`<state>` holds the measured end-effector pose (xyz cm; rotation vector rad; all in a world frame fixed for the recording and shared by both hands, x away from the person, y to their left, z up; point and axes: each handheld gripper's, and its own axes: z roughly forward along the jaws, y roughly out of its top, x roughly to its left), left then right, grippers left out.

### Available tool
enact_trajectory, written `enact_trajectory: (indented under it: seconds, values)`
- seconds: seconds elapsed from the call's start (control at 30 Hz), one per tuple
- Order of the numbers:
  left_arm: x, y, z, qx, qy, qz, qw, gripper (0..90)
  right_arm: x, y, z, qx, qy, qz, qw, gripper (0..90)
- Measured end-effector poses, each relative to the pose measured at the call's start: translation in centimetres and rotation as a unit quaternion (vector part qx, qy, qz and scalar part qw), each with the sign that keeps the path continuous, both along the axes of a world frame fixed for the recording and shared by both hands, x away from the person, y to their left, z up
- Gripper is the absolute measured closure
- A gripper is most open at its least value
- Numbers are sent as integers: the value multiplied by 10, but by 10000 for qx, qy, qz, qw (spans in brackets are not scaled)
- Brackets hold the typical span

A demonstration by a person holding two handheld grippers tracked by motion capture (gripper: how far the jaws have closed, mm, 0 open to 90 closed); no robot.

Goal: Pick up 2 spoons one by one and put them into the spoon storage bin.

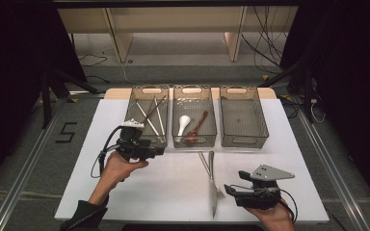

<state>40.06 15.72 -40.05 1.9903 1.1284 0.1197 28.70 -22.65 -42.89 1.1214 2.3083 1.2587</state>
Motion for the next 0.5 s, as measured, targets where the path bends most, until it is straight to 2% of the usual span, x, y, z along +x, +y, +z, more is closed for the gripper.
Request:
enact_trajectory:
  seconds: [0.23,0.5]
  values:
    - [-12,5,-10,-41,-36,31,10000,274,1,3,-1,-41,56,4,10000,299]
    - [-21,8,-14,-109,-143,4,9998,259,2,2,-2,-38,82,-15,10000,299]
